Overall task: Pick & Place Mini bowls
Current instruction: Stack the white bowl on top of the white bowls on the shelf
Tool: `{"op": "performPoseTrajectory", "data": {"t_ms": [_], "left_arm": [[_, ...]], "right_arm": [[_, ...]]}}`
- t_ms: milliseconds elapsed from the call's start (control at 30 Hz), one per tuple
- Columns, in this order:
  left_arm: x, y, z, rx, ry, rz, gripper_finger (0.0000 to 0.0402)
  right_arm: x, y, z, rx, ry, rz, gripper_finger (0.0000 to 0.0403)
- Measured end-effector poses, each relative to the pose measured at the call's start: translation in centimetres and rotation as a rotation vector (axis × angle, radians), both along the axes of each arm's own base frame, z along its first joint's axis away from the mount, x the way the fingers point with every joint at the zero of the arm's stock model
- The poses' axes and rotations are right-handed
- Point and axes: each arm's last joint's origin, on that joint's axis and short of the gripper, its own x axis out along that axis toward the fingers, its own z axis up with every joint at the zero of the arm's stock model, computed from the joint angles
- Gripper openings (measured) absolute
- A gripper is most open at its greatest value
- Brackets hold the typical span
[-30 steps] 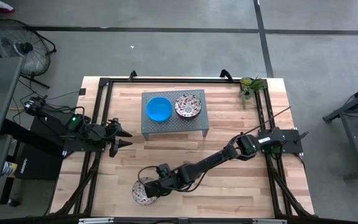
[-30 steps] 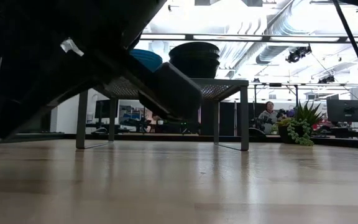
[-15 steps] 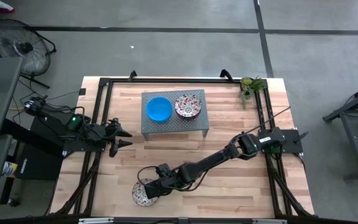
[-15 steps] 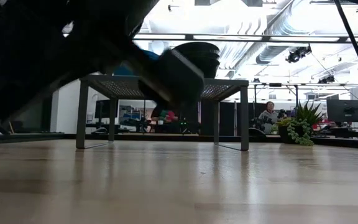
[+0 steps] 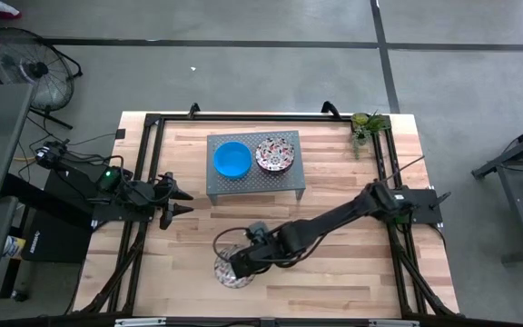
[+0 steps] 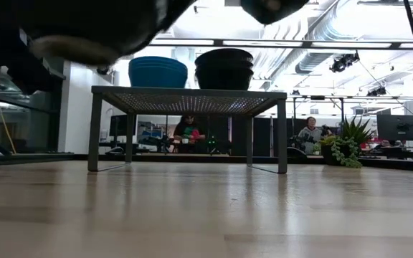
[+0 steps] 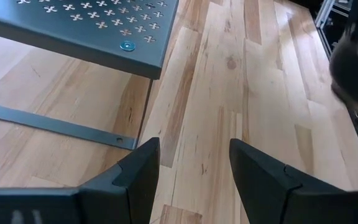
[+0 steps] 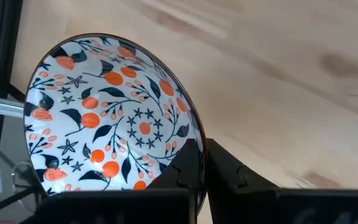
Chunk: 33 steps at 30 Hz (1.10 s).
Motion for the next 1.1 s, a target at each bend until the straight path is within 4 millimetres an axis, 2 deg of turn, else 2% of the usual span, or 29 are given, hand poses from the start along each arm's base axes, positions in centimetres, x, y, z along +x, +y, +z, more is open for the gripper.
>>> {"op": "performPoseTrajectory", "data": {"t_ms": [233,433,767,1100], "left_arm": [[0.0,0.0,0.0,0.0,0.0,0.0,0.019],[0.0,0.0,0.0,0.0,0.0,0.0,0.019],[0.0,0.0,0.0,0.0,0.0,0.0,0.019],[0.0,0.0,0.0,0.0,0.0,0.0,0.019]], "right_arm": [[-2.9,-1.8,4.5,-0.059,0.012,-0.019,0.0],[-4.6,-3.1,7.0,-0.09,0.004,-0.026,0.0],[-5.5,-4.8,8.6,-0.097,0.007,0.002,0.0],[-6.3,-7.6,10.7,-0.111,-0.018,-0.015,0.0]]}}
